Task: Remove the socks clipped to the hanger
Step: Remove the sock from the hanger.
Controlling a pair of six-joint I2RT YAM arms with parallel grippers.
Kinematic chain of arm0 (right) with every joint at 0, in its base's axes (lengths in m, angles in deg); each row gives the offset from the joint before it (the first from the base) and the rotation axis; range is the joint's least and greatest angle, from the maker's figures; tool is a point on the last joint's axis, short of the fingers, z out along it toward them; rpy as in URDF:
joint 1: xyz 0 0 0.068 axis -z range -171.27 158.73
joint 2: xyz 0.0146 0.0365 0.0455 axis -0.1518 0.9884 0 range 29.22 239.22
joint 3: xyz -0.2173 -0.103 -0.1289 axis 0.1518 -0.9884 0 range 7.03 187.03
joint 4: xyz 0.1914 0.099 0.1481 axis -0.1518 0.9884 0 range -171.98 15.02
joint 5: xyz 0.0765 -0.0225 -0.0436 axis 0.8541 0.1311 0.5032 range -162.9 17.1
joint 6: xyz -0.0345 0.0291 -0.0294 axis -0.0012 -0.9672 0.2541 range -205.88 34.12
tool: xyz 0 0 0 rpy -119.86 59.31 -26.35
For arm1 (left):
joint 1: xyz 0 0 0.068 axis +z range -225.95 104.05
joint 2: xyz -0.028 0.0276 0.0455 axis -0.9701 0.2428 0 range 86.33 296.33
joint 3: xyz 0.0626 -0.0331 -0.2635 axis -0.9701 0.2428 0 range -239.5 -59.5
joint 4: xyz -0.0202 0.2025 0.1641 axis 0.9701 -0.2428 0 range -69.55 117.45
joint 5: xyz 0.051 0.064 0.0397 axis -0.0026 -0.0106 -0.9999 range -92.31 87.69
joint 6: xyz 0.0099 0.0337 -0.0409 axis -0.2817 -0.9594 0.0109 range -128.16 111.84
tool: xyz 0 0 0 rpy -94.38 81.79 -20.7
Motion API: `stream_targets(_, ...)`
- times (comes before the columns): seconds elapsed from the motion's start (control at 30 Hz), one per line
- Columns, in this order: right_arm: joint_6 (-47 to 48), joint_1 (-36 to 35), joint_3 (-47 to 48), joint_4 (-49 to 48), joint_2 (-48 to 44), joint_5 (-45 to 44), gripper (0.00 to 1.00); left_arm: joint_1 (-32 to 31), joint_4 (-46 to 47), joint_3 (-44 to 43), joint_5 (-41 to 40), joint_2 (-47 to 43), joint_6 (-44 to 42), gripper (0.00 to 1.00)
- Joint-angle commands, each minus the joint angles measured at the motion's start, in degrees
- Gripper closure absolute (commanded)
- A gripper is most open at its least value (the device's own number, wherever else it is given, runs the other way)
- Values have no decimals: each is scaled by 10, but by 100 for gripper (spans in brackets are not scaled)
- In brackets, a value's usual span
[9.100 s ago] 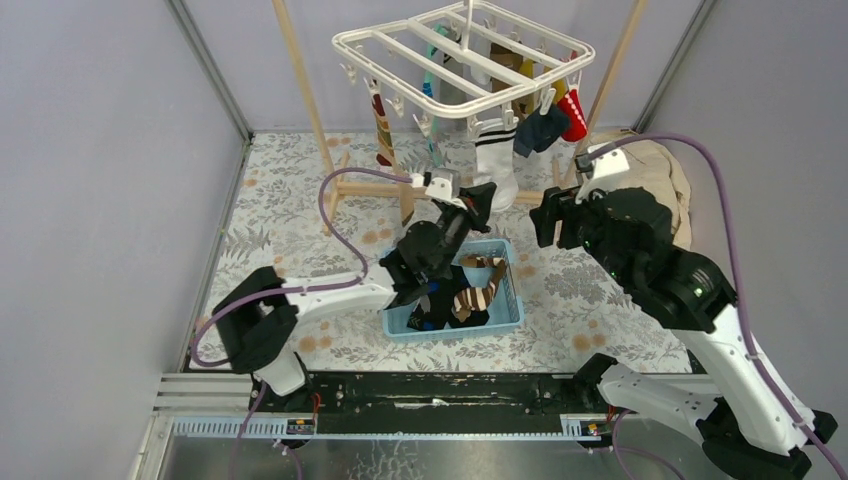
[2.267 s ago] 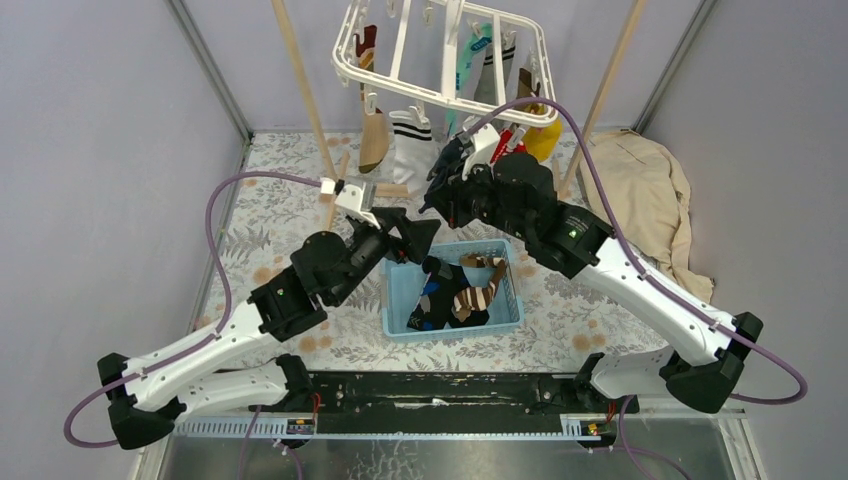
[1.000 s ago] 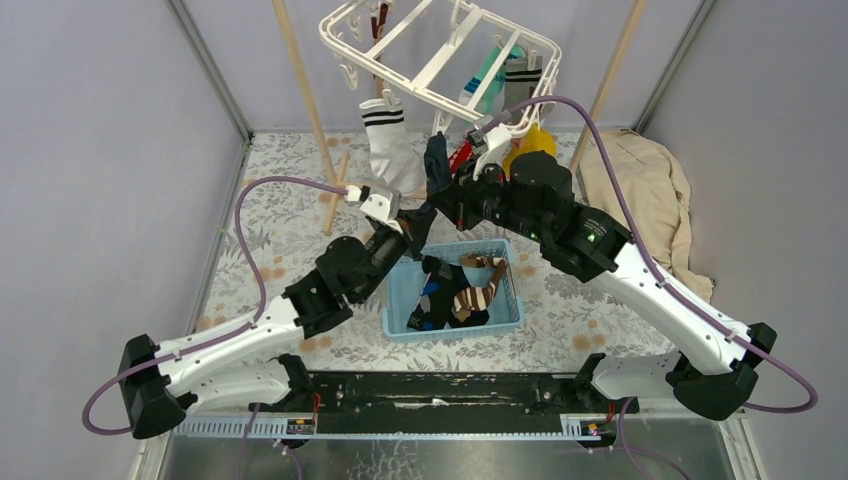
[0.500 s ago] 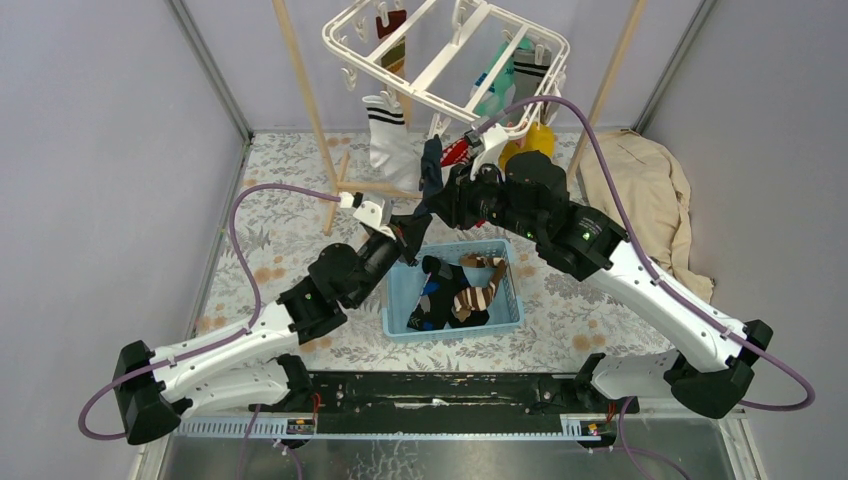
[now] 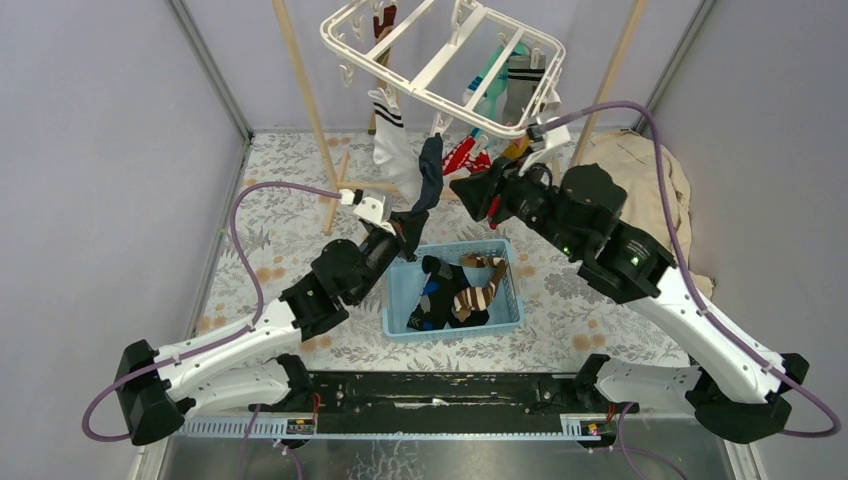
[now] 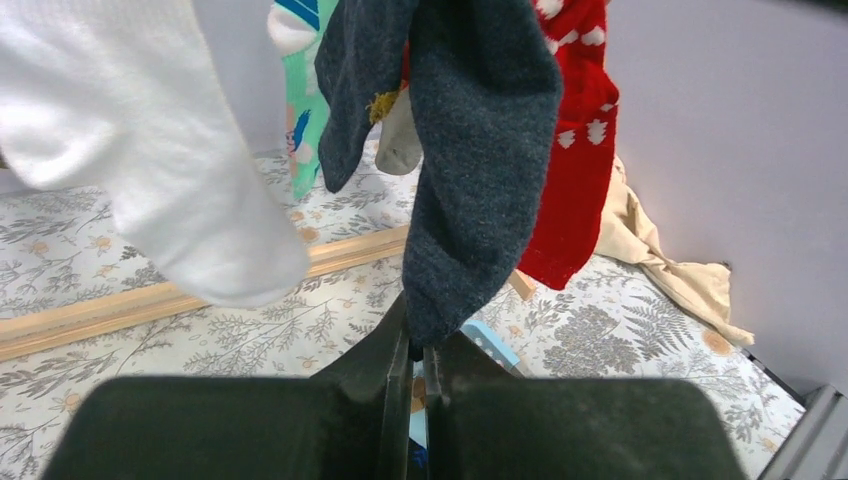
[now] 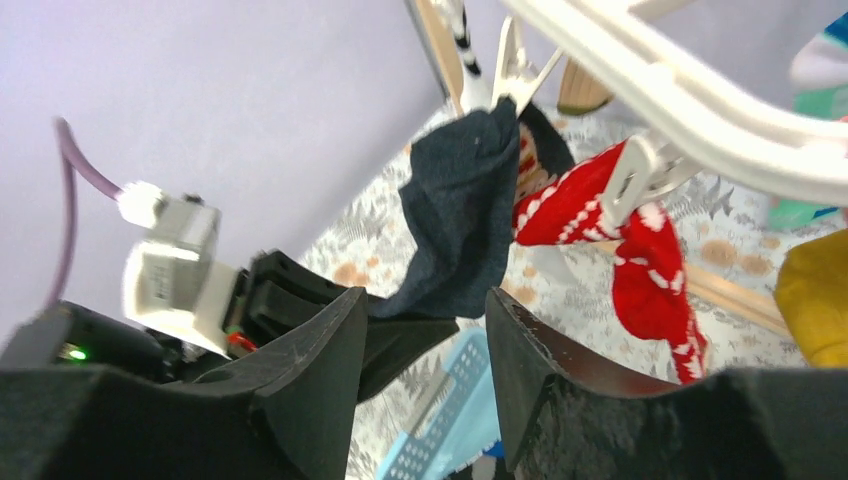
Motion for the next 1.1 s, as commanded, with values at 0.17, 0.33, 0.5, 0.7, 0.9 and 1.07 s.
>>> stream_targets(0.17, -48, 4, -1, -114, -1, -65, 42, 32, 57, 13, 11, 26, -12, 91)
stream_targets(0.33, -62, 2, 15, -136, 29, -70, 42, 40, 63, 11, 28, 37, -11, 91)
stream_targets(0.5, -69, 2, 22, -152, 53, -107, 42, 44, 62, 6, 41, 45, -13, 91)
stream_targets(0.7, -68, -2, -15, -216, 57, -171, 42, 46, 63, 6, 58, 47, -10, 91)
stream_targets(0.9, -57, -5, -50, -282, 64, -219, 44, 48, 65, 6, 67, 48, -5, 91)
stream_targets(1.07, -47, -5, -62, -310, 67, -241, 45, 48, 66, 6, 75, 51, -1, 91)
